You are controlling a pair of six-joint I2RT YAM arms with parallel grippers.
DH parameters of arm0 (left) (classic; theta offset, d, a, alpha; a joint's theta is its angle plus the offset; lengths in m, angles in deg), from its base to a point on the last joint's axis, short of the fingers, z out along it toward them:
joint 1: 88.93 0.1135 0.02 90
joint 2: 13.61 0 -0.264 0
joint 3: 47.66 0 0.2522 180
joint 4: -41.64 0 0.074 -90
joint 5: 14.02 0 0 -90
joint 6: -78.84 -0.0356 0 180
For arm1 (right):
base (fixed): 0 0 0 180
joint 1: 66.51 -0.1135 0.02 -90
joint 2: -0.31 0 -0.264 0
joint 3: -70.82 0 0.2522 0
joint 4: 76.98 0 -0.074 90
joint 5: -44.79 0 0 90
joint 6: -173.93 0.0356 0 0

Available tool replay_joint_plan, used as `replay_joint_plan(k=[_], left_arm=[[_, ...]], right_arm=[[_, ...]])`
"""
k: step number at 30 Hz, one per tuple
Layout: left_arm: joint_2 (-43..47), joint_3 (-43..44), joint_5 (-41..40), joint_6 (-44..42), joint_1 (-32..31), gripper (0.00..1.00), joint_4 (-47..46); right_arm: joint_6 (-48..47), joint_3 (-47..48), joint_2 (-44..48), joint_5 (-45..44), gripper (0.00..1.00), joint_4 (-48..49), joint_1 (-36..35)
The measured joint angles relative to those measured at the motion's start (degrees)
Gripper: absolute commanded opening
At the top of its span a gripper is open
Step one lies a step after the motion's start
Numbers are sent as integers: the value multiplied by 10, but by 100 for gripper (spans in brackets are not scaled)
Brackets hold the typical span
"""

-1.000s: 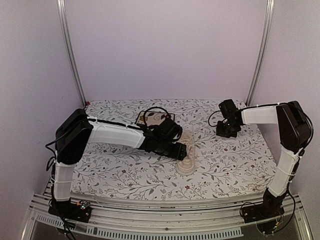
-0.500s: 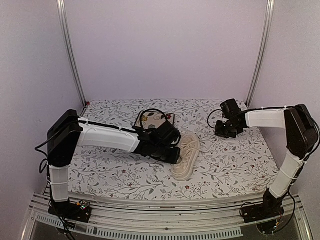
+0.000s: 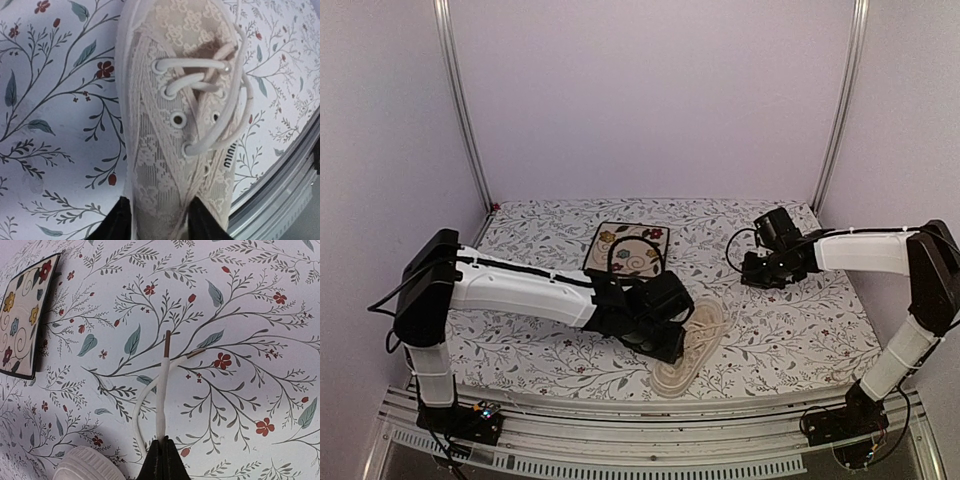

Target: Tie the shoes

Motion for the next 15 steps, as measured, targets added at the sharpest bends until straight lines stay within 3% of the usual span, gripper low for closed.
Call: replay_joint_plan(k=[2,6,11,15], left_arm=[[5,-2,-3,2,-2,84,0],[27,-2,-32,-6,-2,92,1],[68,12,-66,-45,10,89,-17],[42,78,-52,-90,42,84,-34]], right_arm=[[5,-13,19,5,2,2,0],[15,-39,72,14,2,7,0],[18,-77,126,31,2,17,0],[26,-113,149,35,2,13,0]])
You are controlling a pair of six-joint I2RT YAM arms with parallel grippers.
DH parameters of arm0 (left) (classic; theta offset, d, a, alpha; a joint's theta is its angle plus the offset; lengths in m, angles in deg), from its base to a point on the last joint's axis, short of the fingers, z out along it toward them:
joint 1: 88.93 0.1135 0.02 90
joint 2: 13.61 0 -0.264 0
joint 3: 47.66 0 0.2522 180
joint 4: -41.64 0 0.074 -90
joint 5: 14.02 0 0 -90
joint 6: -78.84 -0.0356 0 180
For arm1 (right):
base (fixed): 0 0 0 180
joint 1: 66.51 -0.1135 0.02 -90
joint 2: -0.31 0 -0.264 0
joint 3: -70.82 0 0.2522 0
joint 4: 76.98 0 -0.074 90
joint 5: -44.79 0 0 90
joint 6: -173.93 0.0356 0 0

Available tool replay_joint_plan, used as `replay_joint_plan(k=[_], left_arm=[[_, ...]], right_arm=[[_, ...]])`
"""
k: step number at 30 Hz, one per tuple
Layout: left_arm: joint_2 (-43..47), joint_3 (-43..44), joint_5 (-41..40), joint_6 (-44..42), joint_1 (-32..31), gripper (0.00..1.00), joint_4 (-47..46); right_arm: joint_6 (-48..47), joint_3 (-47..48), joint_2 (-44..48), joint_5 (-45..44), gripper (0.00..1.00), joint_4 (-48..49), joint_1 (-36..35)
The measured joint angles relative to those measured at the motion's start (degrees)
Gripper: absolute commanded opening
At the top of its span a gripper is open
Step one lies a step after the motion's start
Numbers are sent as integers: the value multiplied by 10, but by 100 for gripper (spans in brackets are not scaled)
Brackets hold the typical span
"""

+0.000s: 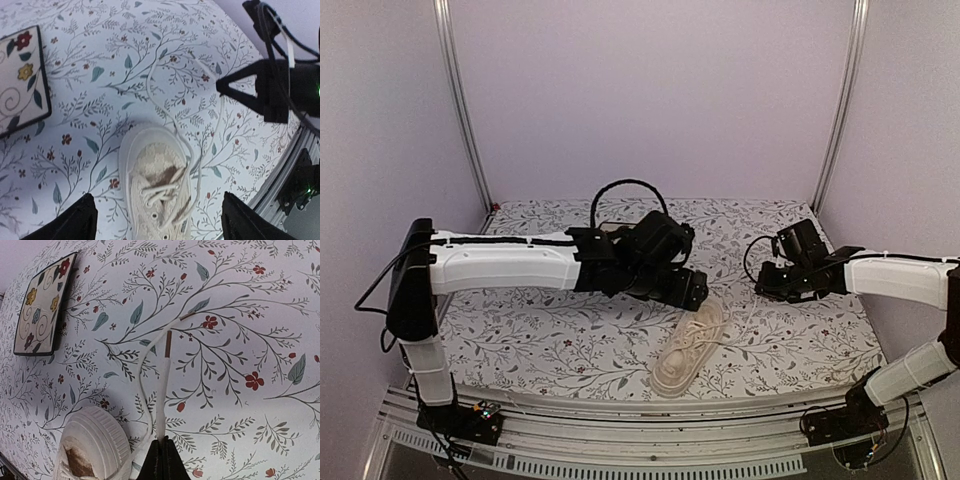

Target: Tie the shoes

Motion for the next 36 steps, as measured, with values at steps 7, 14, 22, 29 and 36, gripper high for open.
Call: replay_joint_plan(k=[7,14,22,29,36], left_arm=[[-116,90,68,-88,20,71,-56],[-157,89,126,-137,17,47,-59],[-158,88,146,-173,17,39,-59],[-205,120,151,-194,14,36,-49],[-235,159,126,-215,3,18,-21]], right_arm=[[23,-55,81,10,2,-24,0],[29,-65,166,34,2,-21,0],[29,-60,162,42,2,-22,0],[29,-60,151,48,2,-21,0],[29,-60,151,48,2,-18,0]])
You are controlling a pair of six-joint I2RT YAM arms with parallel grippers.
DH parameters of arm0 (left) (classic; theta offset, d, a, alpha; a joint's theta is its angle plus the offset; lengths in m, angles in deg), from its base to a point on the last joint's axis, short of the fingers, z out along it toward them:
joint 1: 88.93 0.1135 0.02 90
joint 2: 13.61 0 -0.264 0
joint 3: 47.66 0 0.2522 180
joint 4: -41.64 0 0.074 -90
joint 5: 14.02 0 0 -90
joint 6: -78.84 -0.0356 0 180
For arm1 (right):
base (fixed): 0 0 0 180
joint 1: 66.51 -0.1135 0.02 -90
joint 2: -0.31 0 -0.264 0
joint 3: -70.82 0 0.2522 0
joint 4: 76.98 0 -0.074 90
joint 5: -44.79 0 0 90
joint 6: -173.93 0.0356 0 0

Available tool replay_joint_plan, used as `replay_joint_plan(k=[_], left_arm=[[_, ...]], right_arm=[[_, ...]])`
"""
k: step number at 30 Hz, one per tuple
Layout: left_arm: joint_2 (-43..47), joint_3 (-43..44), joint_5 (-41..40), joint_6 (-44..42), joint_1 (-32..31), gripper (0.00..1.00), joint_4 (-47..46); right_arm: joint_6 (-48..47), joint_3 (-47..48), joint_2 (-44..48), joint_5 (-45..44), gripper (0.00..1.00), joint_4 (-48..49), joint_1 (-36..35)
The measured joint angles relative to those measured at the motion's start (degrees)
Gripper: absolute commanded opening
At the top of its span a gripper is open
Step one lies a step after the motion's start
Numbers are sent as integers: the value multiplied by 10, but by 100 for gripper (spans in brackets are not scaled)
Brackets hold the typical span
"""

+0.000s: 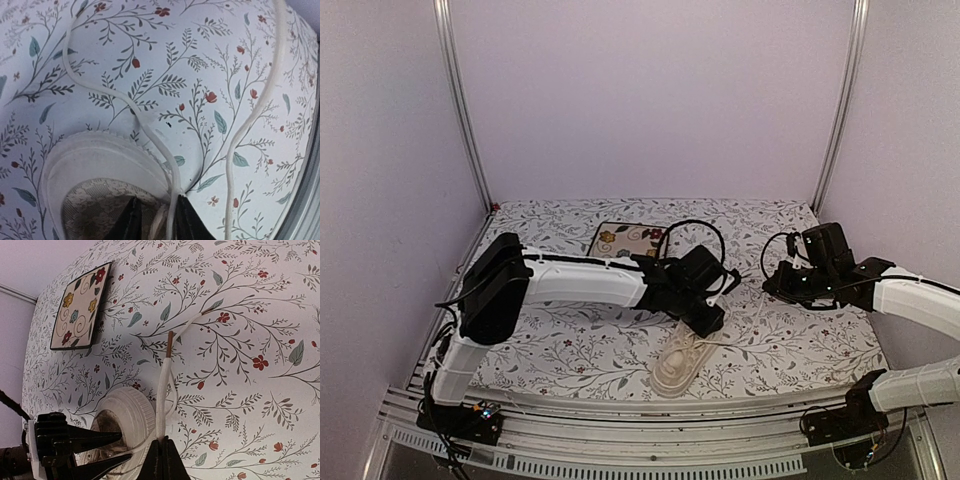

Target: Tie the shoes

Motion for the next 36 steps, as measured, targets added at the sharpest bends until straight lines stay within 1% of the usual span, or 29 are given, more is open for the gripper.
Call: replay_joint_plan(k=[1,3,8,12,15,18,23,26,29,32,36], left_arm=[[-1,4,-6,-2,-2,14,4],[-1,9,-20,-8,-7,11,13],[0,9,-43,-13,-14,0,15],[14,-14,-48,-5,-14,0,-5],[43,-53,-44,10,-13,0,-25],[89,-105,-21,29,-8,0,-53],[155,-184,52,63,10,0,-131],[167,-216,89,80,29,0,-171],[167,-237,114,91,42,0,-191],[167,-246,126,99,50,0,-202],[167,-251,147,108,55,0,-224]], right_arm=[[0,0,0,0,2,0,0],[0,0,0,0,2,0,0],[0,0,0,1,2,0,0],[0,11,0,6,2,-5,0],[-2,35,0,15,2,-6,0],[-5,70,0,29,2,-5,0],[-10,118,-16,66,2,19,0],[-11,139,-45,89,2,39,-2],[-11,165,-83,105,2,51,-6],[-11,192,-113,119,2,63,-13],[-11,211,-130,133,2,86,-21]])
